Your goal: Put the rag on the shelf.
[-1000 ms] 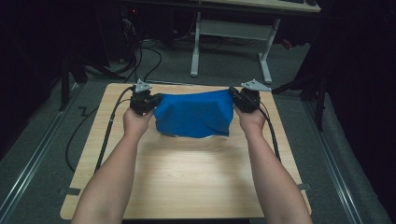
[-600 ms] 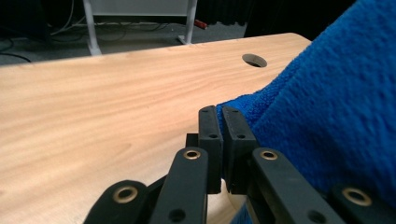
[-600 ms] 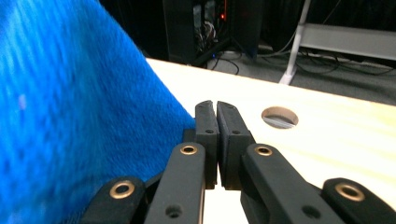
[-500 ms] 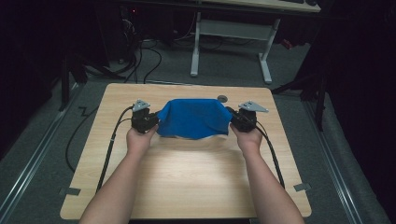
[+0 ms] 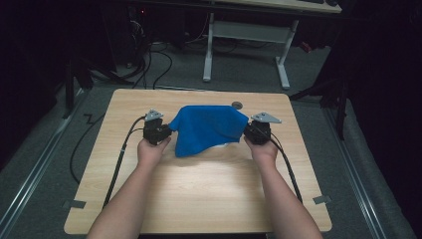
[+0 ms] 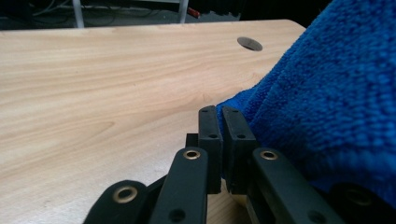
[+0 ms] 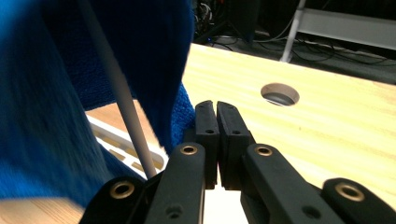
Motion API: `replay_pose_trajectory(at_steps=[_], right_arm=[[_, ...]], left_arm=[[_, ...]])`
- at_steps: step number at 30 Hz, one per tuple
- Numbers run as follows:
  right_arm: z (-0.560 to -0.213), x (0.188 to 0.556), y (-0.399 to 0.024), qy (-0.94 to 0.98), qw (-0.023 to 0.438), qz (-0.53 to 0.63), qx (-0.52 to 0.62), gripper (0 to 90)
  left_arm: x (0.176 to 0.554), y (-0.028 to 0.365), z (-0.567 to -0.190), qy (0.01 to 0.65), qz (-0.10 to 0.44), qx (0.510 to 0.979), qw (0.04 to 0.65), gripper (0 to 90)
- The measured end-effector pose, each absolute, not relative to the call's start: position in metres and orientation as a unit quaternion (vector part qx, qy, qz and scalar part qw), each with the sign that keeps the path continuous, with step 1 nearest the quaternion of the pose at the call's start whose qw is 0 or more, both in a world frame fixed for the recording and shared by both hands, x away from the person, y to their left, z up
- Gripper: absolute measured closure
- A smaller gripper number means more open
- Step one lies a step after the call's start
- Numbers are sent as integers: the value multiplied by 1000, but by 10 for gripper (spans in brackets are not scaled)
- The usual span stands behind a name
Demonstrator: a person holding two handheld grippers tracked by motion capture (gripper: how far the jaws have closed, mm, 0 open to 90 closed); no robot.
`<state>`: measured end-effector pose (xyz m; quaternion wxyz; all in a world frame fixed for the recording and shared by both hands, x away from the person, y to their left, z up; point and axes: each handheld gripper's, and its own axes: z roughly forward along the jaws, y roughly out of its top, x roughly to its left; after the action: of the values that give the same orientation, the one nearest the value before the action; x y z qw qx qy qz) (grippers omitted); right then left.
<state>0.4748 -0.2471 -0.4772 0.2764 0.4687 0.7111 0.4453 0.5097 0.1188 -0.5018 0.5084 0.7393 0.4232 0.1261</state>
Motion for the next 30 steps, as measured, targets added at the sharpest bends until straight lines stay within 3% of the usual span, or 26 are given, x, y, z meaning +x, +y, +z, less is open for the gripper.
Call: replay_pose_trajectory(at_steps=[30], right_arm=[[-500,470,-249,714,267,425,488,882]], left_arm=[[510,119,-524,442,108,742,492,834]])
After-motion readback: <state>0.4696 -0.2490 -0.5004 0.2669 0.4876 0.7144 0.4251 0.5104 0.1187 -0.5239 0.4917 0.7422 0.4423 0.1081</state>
